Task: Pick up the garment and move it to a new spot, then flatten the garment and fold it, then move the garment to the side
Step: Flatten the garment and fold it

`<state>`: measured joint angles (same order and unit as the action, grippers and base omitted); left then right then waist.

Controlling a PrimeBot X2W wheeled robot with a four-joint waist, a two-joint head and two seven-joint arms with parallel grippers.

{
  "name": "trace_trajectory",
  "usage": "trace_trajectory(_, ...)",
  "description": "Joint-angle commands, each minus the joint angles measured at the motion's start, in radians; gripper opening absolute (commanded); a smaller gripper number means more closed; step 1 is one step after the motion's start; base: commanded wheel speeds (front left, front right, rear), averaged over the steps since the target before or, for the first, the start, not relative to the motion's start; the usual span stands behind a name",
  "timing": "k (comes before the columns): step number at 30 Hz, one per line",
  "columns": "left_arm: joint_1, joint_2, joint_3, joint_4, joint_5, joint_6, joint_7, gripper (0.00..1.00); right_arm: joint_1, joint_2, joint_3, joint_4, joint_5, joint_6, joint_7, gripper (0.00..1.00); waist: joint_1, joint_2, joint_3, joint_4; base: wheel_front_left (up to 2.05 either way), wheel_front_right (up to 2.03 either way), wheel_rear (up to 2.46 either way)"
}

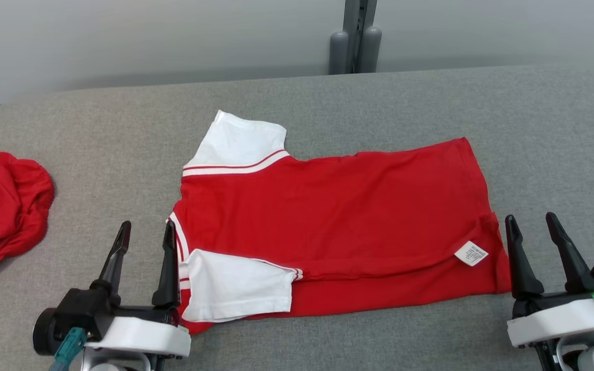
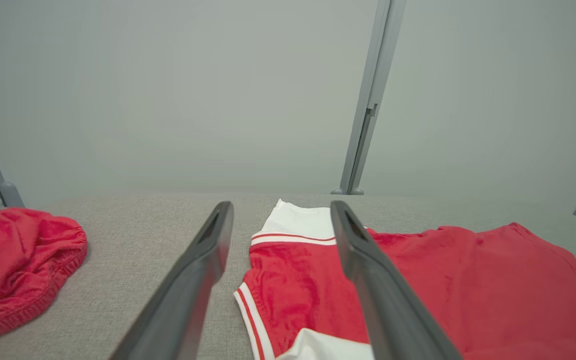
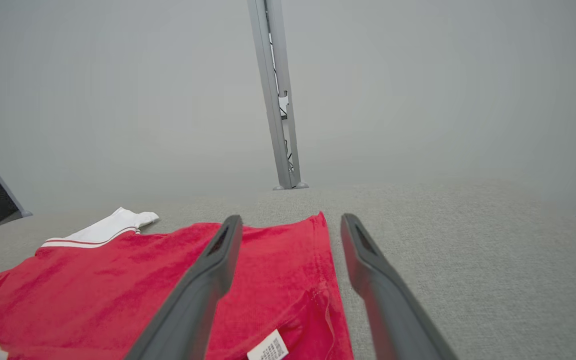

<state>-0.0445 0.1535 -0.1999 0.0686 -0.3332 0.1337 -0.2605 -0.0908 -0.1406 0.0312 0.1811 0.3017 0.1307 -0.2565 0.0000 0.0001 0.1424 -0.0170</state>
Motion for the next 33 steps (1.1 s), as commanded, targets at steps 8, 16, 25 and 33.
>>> trace_trajectory(8, 0.163, -0.021, 0.055, -0.086, 0.064, 0.012, -0.005, 1.00, 0.124, 0.033, -0.023, -0.109, -0.069, 0.000, -0.010, 1.00, 0.0000, -0.0001, -0.091, -0.009, 0.00, 0.00, 0.00)
trace_trajectory(16, 0.270, -0.029, 0.069, -0.075, 0.077, -0.015, -0.006, 1.00, 0.229, 0.051, -0.041, -0.133, -0.085, 0.000, -0.010, 1.00, 0.0000, -0.0001, -0.135, -0.009, 0.00, 0.00, 0.00)
trace_trajectory(25, 0.278, -0.038, 0.076, -0.055, 0.077, -0.038, -0.005, 1.00, 0.241, 0.059, -0.041, -0.133, -0.083, 0.000, -0.010, 1.00, 0.0000, -0.0001, -0.147, -0.012, 0.00, 0.00, 0.00)
trace_trajectory(33, 0.261, -0.034, 0.071, -0.021, 0.085, -0.049, -0.006, 1.00, 0.229, 0.062, -0.044, -0.116, -0.073, 0.000, -0.010, 1.00, 0.0000, -0.0001, -0.148, -0.008, 0.00, 0.00, 0.00)
